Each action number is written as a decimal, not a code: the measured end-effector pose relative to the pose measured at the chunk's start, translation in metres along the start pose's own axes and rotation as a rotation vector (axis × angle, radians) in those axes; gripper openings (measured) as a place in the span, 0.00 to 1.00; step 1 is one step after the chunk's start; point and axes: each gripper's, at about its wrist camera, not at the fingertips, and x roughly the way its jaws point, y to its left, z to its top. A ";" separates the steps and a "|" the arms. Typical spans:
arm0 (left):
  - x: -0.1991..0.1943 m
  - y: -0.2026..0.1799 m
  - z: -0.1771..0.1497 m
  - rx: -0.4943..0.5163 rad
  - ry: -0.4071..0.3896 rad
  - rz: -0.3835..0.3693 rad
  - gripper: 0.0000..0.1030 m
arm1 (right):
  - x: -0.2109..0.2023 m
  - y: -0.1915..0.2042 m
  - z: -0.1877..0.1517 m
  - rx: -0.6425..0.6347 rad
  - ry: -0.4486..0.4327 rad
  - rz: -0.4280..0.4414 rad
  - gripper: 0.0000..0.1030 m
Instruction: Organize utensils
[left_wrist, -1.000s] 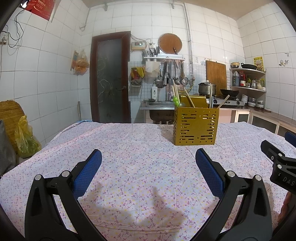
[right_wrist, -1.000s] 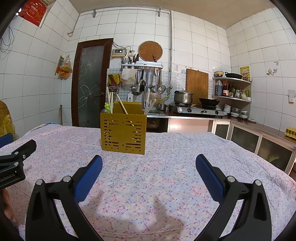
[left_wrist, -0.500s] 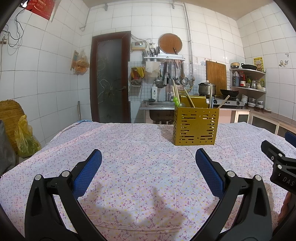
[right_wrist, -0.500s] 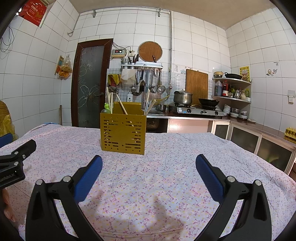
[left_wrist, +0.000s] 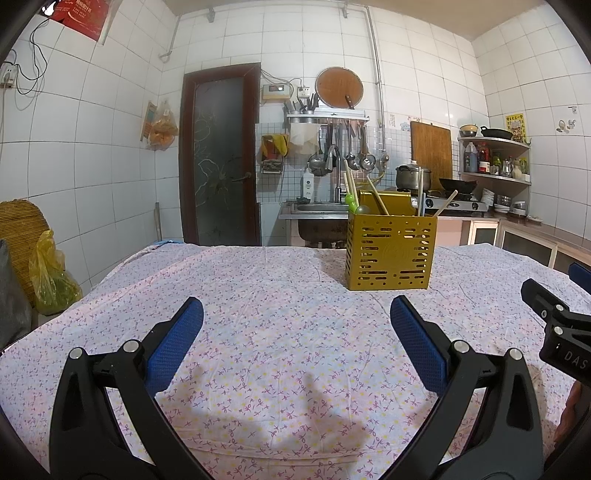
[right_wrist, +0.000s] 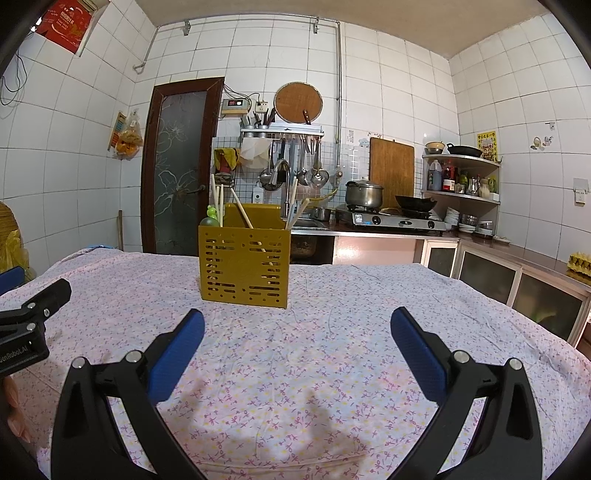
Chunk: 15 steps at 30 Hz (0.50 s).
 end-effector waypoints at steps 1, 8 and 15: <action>0.000 0.000 0.000 0.000 0.000 0.000 0.95 | 0.000 0.000 0.000 0.000 0.000 0.000 0.96; 0.000 0.000 0.000 0.001 0.000 0.000 0.95 | 0.000 0.000 0.000 -0.001 0.000 0.000 0.96; 0.000 0.000 -0.001 0.001 -0.001 0.000 0.95 | 0.000 0.001 0.000 -0.001 -0.001 0.000 0.96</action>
